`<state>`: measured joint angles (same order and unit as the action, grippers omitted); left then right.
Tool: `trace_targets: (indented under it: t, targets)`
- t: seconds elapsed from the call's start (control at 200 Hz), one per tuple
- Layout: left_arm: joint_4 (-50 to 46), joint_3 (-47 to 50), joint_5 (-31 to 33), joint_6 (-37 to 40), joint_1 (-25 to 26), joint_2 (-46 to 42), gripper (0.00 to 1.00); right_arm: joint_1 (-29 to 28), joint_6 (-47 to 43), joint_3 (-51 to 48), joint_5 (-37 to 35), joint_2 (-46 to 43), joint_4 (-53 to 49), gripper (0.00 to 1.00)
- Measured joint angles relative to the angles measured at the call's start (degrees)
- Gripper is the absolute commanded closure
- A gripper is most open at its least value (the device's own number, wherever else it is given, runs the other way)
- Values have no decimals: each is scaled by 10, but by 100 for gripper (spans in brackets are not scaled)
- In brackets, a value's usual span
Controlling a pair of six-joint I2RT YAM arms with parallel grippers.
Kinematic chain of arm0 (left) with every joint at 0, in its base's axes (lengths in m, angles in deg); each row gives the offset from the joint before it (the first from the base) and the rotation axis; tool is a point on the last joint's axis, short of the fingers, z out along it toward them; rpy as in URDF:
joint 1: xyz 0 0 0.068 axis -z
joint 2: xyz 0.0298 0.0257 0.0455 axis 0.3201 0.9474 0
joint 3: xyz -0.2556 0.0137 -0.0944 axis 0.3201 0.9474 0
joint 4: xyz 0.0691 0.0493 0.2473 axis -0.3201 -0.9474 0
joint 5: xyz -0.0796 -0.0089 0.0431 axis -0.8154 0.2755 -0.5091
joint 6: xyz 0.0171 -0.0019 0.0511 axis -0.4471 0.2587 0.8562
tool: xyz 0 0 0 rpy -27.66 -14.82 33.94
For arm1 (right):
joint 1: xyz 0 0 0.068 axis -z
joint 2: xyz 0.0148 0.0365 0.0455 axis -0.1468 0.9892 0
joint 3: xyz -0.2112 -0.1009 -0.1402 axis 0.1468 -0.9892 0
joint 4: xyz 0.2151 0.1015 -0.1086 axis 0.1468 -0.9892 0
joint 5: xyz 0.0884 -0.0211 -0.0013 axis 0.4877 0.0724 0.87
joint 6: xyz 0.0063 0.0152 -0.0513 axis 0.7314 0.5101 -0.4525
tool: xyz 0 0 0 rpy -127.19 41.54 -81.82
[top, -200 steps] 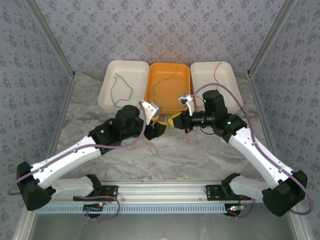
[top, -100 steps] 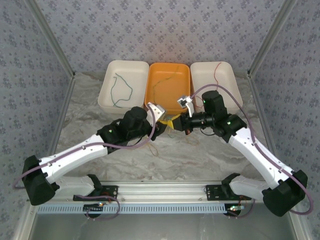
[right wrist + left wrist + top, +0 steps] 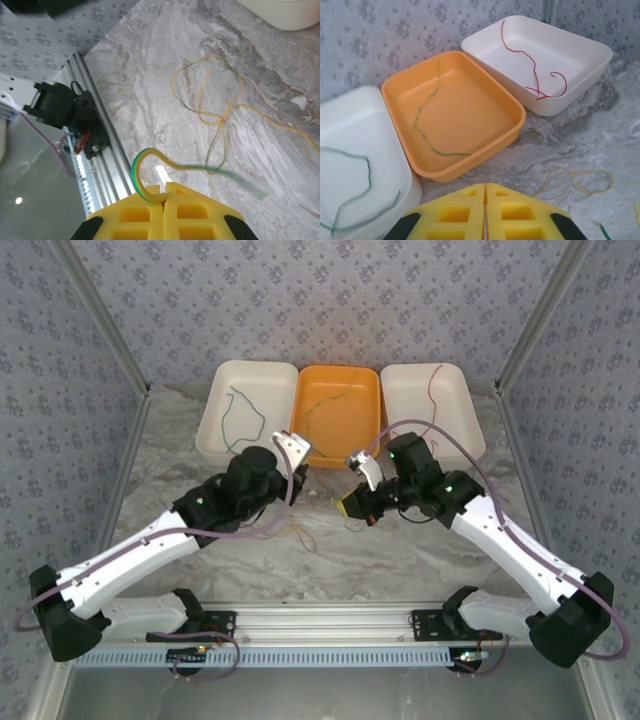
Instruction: Untangle the cables
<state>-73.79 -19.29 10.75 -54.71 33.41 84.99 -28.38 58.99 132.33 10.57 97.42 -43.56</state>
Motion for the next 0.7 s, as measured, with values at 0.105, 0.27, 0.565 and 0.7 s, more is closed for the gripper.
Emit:
trace_targets:
  t: [0.105, 0.27, 0.565, 0.7]
  targets:
    - [-28, -26, -33, -140, -34, -5, 47, -3, -7, -6, -49, -14, 18, 100]
    - [8, 36, -72, -423, -15, -46, 30, -18, -47, -83, -137, -83, 150, 100]
    - [103, 114, -131, -773, -18, -13, 21, -110, -171, -209, -241, -104, 376, 100]
    - [149, 115, -174, -861, -21, 19, 25, -164, -233, -229, -301, -104, 442, 100]
